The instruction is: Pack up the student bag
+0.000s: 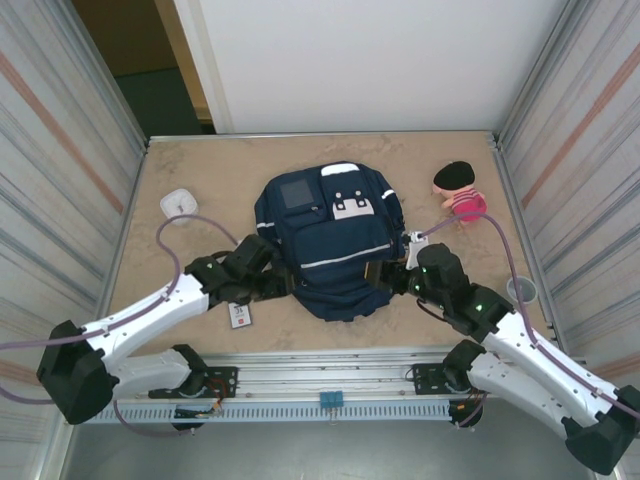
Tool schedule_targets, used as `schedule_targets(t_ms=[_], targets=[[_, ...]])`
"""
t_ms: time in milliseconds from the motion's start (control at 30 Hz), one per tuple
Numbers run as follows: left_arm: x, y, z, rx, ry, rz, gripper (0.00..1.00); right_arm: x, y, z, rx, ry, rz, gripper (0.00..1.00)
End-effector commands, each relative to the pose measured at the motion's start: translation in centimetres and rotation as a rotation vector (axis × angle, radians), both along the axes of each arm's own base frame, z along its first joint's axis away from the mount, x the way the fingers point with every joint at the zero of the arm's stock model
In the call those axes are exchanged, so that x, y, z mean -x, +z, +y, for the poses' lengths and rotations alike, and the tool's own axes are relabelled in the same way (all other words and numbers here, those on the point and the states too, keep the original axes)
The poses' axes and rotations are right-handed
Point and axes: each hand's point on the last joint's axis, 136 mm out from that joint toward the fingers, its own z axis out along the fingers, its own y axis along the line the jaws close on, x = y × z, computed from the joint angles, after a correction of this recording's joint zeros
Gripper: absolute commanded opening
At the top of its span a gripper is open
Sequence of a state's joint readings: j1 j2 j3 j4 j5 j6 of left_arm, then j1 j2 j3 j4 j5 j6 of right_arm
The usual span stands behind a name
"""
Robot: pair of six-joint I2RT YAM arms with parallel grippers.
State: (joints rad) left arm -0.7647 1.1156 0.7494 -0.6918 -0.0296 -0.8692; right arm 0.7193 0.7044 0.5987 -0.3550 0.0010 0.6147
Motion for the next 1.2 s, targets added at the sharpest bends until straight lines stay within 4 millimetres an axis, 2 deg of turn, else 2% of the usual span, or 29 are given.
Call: schedule_targets(t_ms=[0, 133, 333, 600, 867, 1167], targets=[[2.6, -1.9, 3.8, -0.102, 0.145, 0.108, 0.79, -0.4, 1.8, 1.0, -0.037, 0.038, -0.04, 0.73], [4.1, -3.5, 6.3, -0.179, 0.208, 0.157, 0.79, -0.5, 1.3, 1.4, -0.034, 0.046, -0.027, 0.73], [5.3, -5.5, 8.0, -0.202, 0.272, 0.218, 0.78, -0.6, 1.0, 2.1, -0.039, 0.071, -0.012, 0.73], [4.9, -7.1, 8.0, -0.173, 0.261, 0.253, 0.71, -0.6, 0.6, 2.8, -0.04, 0.092, 0.004, 0.73], [3.9, -7.3, 7.1, -0.18, 0.205, 0.266, 0.76, -0.6, 0.3, 3.0, -0.036, 0.101, 0.012, 0.73], [3.5, -7.7, 7.6, -0.238, 0.179, 0.261, 0.79, -0.6, 0.0, 3.2, -0.031, 0.105, 0.02, 0.73]])
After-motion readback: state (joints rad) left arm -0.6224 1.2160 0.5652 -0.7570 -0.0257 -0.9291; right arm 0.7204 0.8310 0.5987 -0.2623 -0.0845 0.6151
